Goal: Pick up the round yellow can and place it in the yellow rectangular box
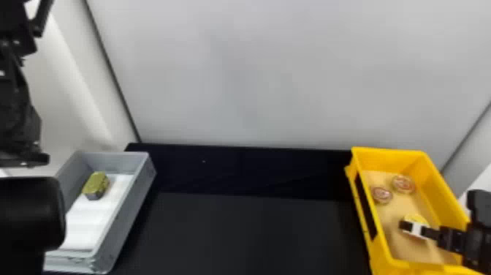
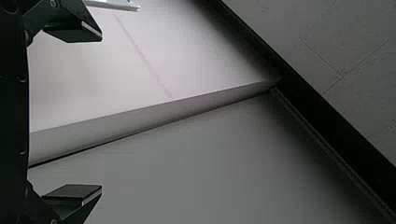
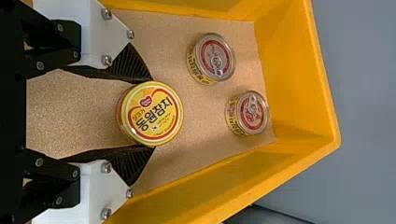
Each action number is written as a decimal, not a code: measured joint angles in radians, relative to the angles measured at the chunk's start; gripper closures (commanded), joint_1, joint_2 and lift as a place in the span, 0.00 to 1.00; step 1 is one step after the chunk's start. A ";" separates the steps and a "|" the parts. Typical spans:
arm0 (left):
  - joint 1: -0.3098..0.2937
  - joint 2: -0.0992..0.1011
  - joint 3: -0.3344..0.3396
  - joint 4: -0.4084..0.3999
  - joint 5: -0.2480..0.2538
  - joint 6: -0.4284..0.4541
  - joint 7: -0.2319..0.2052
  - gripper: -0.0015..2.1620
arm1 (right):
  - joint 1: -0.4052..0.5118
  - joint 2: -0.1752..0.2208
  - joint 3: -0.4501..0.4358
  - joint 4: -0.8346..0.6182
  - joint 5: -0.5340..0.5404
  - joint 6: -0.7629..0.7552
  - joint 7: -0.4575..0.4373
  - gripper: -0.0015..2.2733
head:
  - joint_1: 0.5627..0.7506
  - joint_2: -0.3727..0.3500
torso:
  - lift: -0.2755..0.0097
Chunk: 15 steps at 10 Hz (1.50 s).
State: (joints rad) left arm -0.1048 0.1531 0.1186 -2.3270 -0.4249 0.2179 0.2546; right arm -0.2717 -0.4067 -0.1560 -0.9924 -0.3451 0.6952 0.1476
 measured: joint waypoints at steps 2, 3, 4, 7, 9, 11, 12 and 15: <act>0.000 -0.001 0.001 0.000 0.000 0.000 0.000 0.06 | 0.002 0.001 -0.004 0.001 -0.005 -0.003 0.013 0.02 | 0.53 0.59 | 0.93; 0.001 -0.002 0.002 0.000 0.000 0.000 0.000 0.06 | 0.004 0.001 -0.009 0.001 -0.009 -0.004 0.020 0.04 | 0.53 0.59 | 0.93; 0.002 -0.002 0.003 0.000 0.000 0.000 0.000 0.06 | 0.010 0.002 -0.014 -0.015 -0.013 -0.006 0.022 0.04 | 0.53 0.59 | 0.93; 0.009 -0.005 0.012 -0.003 0.000 0.000 0.000 0.06 | 0.070 0.004 -0.036 -0.370 -0.023 -0.025 -0.087 0.05 | 0.53 0.59 | 0.93; 0.012 -0.009 0.014 -0.004 0.000 -0.001 0.000 0.06 | 0.060 0.005 0.006 -0.742 0.099 -0.072 -0.284 0.05 | 0.53 0.59 | 0.93; 0.017 -0.010 0.021 -0.004 0.000 -0.004 0.001 0.06 | 0.014 0.028 0.093 -0.993 0.438 -0.206 -0.493 0.05 | 0.53 0.59 | 0.93; 0.019 -0.010 0.027 -0.004 0.000 -0.007 0.001 0.06 | -0.013 0.047 0.111 -1.058 0.614 -0.330 -0.544 0.05 | 0.53 0.59 | 0.93; 0.034 -0.010 0.066 -0.010 0.000 -0.022 0.008 0.06 | -0.144 0.002 0.116 -1.133 0.866 -0.544 -0.522 0.05 | 0.53 0.59 | 0.93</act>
State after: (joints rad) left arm -0.0711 0.1433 0.1843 -2.3369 -0.4249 0.1957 0.2631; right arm -0.4155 -0.4046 -0.0403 -2.1258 0.5206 0.1514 -0.3744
